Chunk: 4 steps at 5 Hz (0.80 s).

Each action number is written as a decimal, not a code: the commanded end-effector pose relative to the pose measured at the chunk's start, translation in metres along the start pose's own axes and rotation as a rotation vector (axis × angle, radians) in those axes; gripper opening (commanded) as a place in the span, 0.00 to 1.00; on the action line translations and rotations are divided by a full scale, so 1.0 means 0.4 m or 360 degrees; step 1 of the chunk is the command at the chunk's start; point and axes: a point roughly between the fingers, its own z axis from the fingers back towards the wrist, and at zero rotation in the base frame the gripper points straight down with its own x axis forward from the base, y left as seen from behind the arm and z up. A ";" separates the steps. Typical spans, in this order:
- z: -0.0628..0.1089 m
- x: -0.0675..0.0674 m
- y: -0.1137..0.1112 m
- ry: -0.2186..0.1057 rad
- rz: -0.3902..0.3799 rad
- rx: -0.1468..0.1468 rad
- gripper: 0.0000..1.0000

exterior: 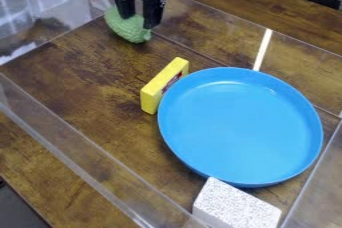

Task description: Remove the green object from inside the blue tray and put it on the table

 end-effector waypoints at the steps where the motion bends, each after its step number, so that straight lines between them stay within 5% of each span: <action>1: 0.087 0.006 0.002 -0.0099 0.0056 0.0028 1.00; 3: 0.150 0.013 0.040 -0.0107 0.0235 0.0022 1.00; 4: 0.200 -0.024 0.073 -0.0110 0.0287 0.0027 1.00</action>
